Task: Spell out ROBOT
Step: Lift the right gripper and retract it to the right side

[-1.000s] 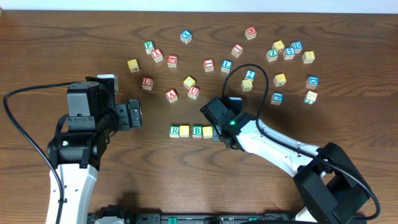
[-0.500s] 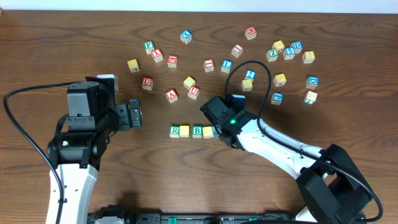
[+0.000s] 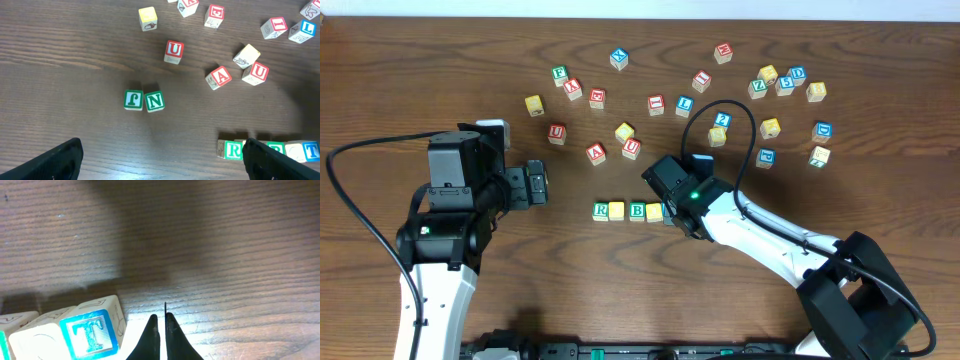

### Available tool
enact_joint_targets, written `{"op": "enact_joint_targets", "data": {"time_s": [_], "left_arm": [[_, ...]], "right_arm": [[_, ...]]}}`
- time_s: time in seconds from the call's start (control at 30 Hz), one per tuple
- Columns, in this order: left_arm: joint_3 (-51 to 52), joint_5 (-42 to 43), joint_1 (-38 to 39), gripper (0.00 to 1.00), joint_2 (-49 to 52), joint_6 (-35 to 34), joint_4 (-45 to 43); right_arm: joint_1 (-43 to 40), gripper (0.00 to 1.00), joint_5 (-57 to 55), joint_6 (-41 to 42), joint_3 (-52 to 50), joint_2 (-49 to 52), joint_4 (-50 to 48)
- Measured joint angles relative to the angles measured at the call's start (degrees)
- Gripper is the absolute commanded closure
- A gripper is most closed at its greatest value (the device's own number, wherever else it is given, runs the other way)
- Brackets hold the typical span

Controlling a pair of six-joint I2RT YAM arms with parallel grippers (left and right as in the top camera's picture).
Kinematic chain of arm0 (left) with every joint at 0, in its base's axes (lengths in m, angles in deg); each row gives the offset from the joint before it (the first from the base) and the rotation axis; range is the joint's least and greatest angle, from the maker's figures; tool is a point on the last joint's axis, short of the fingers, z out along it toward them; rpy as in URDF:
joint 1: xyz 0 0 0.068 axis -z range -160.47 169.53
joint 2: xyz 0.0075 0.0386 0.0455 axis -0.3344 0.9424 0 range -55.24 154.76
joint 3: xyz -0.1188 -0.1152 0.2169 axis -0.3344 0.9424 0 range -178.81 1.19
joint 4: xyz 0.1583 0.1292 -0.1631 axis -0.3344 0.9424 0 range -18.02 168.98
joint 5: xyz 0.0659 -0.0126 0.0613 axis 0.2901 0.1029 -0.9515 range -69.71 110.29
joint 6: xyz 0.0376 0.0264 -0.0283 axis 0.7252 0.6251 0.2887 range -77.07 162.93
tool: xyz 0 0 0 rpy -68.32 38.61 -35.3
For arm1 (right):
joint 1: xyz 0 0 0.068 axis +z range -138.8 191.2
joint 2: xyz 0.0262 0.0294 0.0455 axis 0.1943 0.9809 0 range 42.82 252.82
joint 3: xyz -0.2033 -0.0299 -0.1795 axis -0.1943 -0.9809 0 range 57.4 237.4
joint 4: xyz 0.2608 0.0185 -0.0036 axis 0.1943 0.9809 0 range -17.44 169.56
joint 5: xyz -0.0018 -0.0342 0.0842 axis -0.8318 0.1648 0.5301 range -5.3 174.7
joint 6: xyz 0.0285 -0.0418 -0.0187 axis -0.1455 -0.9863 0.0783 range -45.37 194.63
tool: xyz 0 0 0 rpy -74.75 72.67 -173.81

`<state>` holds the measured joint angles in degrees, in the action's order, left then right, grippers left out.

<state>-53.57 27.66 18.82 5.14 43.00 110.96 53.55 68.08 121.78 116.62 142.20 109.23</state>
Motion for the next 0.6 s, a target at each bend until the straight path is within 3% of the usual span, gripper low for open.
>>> {"op": "enact_joint_targets", "data": {"time_s": [0.23,0.33,0.47,0.53,0.6], "left_arm": [[0.0,0.0,0.0,0.00,0.0,0.0,0.0],[0.0,0.0,0.0,0.00,0.0,0.0,0.0],[0.0,0.0,0.0,0.00,0.0,0.0,0.0],[0.0,0.0,0.0,0.00,0.0,0.0,0.0],[0.0,0.0,0.0,0.00,0.0,0.0,0.0]], "right_arm": [[0.0,0.99,-2.0,0.0,0.2,0.0,1.5],[-0.7,0.99,-5.9,0.0,2.7,-1.0,8.9],[-3.7,0.99,-9.2,-3.2,7.7,-11.3,14.8],[-4.3,0.93,-10.0,-5.1,8.7,-16.1,15.0],[-5.2,0.76,-9.4,-7.8,8.8,-22.3,15.5]]}}
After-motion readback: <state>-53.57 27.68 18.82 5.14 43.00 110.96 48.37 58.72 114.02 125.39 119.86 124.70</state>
